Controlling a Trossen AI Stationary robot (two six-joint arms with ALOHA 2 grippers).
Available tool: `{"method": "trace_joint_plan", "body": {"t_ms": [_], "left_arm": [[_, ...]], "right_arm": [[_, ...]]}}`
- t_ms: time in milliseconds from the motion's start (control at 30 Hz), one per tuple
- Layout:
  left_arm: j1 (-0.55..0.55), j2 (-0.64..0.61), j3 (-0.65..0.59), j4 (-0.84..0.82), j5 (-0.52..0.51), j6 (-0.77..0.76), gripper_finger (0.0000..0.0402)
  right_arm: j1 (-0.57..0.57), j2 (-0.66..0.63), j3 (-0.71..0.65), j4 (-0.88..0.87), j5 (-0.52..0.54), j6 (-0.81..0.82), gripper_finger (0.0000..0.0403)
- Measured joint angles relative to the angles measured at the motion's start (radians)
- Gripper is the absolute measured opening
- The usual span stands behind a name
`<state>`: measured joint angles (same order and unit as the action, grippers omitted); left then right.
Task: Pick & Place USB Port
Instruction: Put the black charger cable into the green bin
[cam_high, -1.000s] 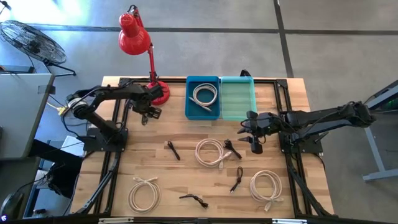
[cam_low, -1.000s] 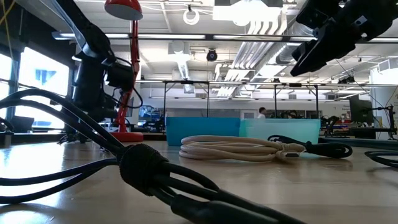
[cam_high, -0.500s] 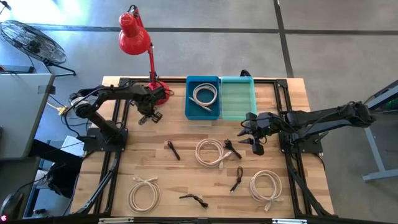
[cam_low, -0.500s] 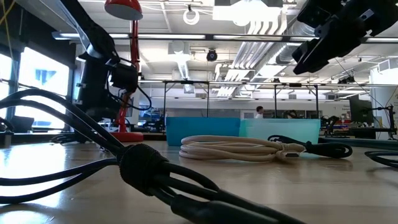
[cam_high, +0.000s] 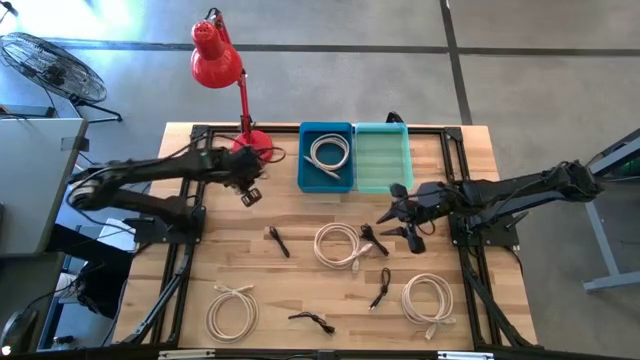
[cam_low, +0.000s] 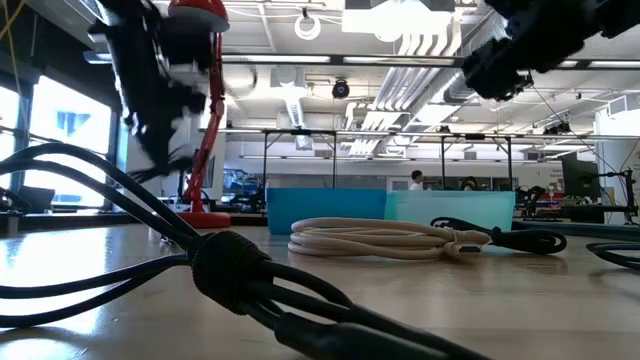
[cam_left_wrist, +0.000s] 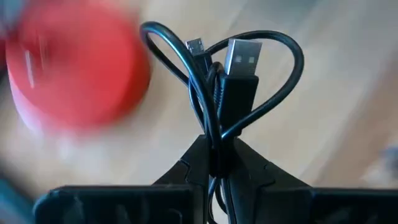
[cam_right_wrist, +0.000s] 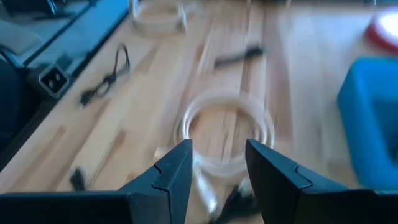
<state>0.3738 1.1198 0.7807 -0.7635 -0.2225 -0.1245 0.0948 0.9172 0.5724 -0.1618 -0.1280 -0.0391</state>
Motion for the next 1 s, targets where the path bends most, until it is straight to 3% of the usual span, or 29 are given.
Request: {"method": "trace_joint_plan", "body": {"t_ms": [167,267,367,533,767,1000], "left_arm": [[-0.087,-0.155,0.001,0.391,0.068,0.321,0.0029],[-0.111,-0.186,0.003,0.636,0.184,0.483,0.0029],[-0.113,-0.178,0.003,0.819,0.312,0.551,0.0029],[-0.112,-0.068,0.004,1.014,0.451,0.574,0.0029],[-0.113,0.159,0.004,1.502,0.744,0.574,0.0029],[-0.112,0.247,0.004,1.594,0.846,0.611,0.0029]], "right_arm": [[0.000,0.000,0.000,0.193,0.001,-0.110,0.0142],[0.000,0.000,0.000,0.319,0.001,-0.177,0.0142],[0.000,0.000,0.000,0.400,0.001,-0.243,0.0142],[-0.001,0.003,0.000,0.461,0.002,-0.329,0.0142],[-0.003,0.072,0.000,0.535,0.039,-0.347,0.0142],[-0.010,0.128,0.025,0.593,0.157,-0.347,0.0142]]}}
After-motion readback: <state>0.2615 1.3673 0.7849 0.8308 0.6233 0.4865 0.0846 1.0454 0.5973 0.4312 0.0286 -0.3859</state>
